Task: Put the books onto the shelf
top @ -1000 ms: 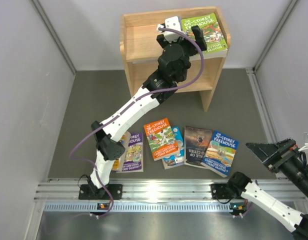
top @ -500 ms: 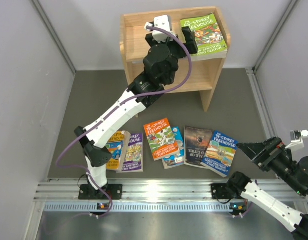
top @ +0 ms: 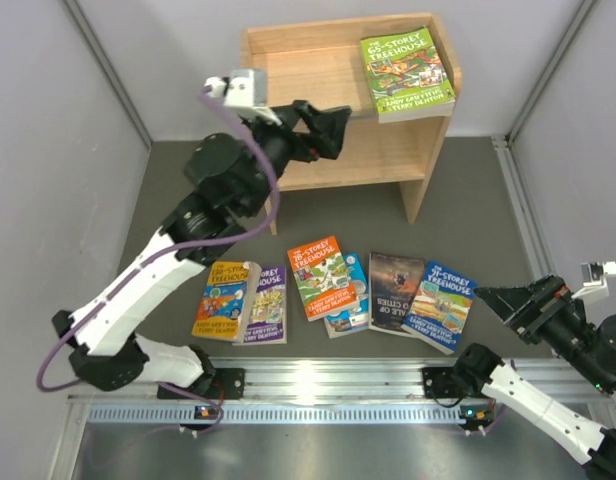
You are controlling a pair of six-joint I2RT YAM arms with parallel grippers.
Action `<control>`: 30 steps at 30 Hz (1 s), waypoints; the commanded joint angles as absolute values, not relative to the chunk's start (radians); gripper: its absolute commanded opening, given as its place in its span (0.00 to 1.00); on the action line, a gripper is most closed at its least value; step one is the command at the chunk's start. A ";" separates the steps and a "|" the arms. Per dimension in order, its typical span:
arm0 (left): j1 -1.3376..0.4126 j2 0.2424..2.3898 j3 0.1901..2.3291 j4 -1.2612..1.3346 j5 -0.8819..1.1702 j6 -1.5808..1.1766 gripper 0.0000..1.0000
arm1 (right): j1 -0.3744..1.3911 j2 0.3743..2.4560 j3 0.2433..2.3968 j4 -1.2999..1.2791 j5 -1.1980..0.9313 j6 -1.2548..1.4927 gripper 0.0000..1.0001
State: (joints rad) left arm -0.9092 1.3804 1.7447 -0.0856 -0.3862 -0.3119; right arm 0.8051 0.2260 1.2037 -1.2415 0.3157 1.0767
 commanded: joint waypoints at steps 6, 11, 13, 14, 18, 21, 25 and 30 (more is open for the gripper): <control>-0.910 1.308 1.657 -0.158 -0.294 -0.347 0.99 | 0.824 0.195 1.143 -1.183 0.293 1.078 1.00; -0.910 1.420 1.759 -0.224 -0.265 -0.319 0.99 | 0.824 0.199 1.155 -1.175 0.288 1.074 1.00; -0.910 1.475 1.796 -0.250 -0.235 -0.313 0.99 | 0.822 0.199 1.166 -1.180 0.293 1.069 1.00; -0.910 1.492 1.833 -0.259 -0.232 -0.311 0.99 | 0.824 0.201 1.167 -1.184 0.295 1.069 1.00; -0.913 1.537 1.870 -0.259 -0.241 -0.311 0.99 | 0.824 0.201 1.181 -1.210 0.299 1.071 1.00; -0.914 1.557 1.887 -0.253 -0.270 -0.301 0.99 | 0.824 0.193 1.183 -1.218 0.307 1.075 1.00; -0.916 1.586 1.908 -0.227 -0.276 -0.288 0.99 | 0.825 0.190 1.174 -1.216 0.308 1.077 1.00; -0.914 1.666 2.015 -0.242 -0.255 -0.278 0.99 | 0.828 0.199 1.167 -1.213 0.310 1.078 1.00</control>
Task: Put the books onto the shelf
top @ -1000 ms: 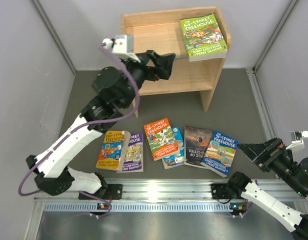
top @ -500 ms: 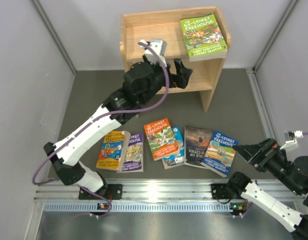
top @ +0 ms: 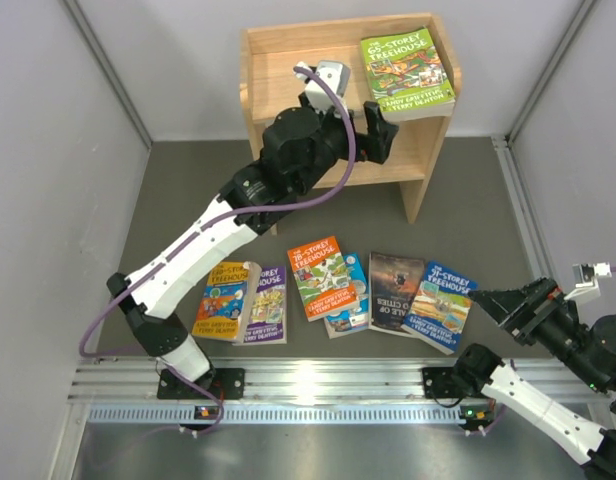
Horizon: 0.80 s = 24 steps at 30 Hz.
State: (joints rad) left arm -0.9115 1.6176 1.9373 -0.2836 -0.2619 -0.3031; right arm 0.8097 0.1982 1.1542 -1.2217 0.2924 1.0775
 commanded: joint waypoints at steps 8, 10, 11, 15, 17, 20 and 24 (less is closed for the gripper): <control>-0.905 1.815 2.206 -0.288 -0.224 -0.267 0.99 | 0.834 0.198 1.175 -1.221 0.327 1.085 1.00; -0.904 1.827 2.204 -0.278 -0.219 -0.273 0.99 | 0.836 0.190 1.180 -1.229 0.336 1.089 1.00; -0.902 1.832 2.204 -0.269 -0.216 -0.276 0.99 | 0.839 0.186 1.180 -1.238 0.340 1.091 1.00; -0.885 1.858 2.213 -0.238 -0.199 -0.301 0.99 | 0.848 0.161 1.170 -1.255 0.353 1.107 1.00; -0.881 1.878 2.235 -0.224 -0.199 -0.307 0.99 | 0.854 0.155 1.167 -1.259 0.362 1.115 1.00; -0.870 1.919 2.293 -0.218 -0.196 -0.322 0.99 | 0.865 0.149 1.170 -1.266 0.377 1.121 1.00; -0.850 1.969 2.359 -0.193 -0.167 -0.348 0.99 | 0.877 0.149 1.184 -1.282 0.402 1.126 1.00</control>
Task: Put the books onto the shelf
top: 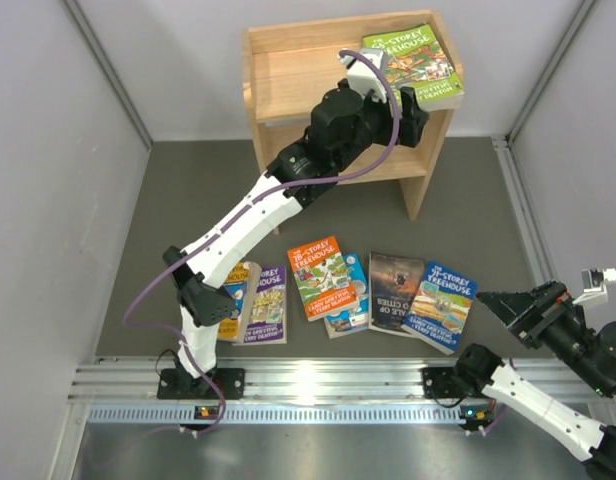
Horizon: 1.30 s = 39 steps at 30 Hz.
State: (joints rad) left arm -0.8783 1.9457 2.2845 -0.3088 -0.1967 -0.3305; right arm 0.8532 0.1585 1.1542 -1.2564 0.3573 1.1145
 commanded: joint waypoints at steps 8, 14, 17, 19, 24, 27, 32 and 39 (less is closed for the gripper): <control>-0.816 2.039 2.410 -0.182 -0.184 -0.434 0.99 | 0.914 0.130 1.183 -1.301 0.452 1.154 1.00; -0.770 2.077 2.425 -0.274 -0.261 -0.604 0.99 | 0.951 0.129 1.175 -1.299 0.494 1.169 1.00; -0.758 2.094 2.428 -0.307 -0.308 -0.662 0.98 | 0.966 0.118 1.163 -1.296 0.509 1.184 1.00; -0.744 2.105 2.430 -0.360 -0.365 -0.738 0.99 | 0.980 0.109 1.149 -1.287 0.520 1.196 1.00; -0.703 2.118 2.410 -0.387 -0.386 -0.889 0.99 | 0.997 0.097 1.135 -1.284 0.541 1.216 1.00; -0.684 2.093 2.324 -0.309 -0.379 -0.990 0.98 | 1.003 0.095 1.129 -1.285 0.549 1.224 1.00; -0.683 2.112 2.318 -0.102 -0.245 -1.039 0.98 | 1.019 0.103 1.123 -1.281 0.563 1.229 1.00; -0.721 2.024 2.193 0.069 0.101 -0.922 0.98 | 1.035 0.181 1.124 -1.240 0.551 1.145 1.00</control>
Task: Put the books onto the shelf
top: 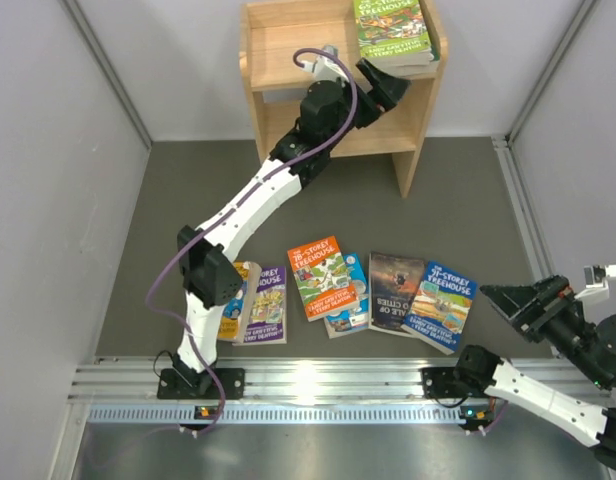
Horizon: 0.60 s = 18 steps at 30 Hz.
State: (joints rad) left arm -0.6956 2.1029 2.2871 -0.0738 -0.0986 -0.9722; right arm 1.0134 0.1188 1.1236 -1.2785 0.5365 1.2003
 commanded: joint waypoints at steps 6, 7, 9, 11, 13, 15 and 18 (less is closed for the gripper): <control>-0.729 1.684 1.673 0.120 0.166 -0.858 0.98 | 1.039 0.294 1.103 -1.100 0.502 1.036 1.00; -0.729 1.636 1.617 0.068 0.149 -0.841 0.97 | 1.040 0.316 1.095 -1.071 0.485 1.014 1.00; -0.730 1.447 1.479 -0.073 0.069 -0.758 0.97 | 1.040 0.427 1.071 -0.999 0.414 0.959 1.00; -0.730 1.360 1.372 -0.183 0.009 -0.730 0.98 | 1.040 0.508 1.055 -0.960 0.361 0.918 1.00; -0.730 1.284 1.313 -0.300 -0.140 -0.723 0.98 | 1.039 0.598 1.054 -0.911 0.296 0.893 1.00; -0.729 1.198 1.229 -0.484 -0.213 -0.750 0.98 | 1.035 0.743 1.065 -0.859 0.238 0.862 1.00; -0.726 1.100 1.086 -0.568 -0.223 -0.814 0.99 | 0.933 0.941 1.091 -0.787 0.067 0.795 1.00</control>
State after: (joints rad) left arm -0.7319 1.1366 1.2030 -0.3691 -0.1326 -0.7887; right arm 1.0027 0.8158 1.0695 -0.9192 0.2596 0.8913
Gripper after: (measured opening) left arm 0.984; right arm 0.996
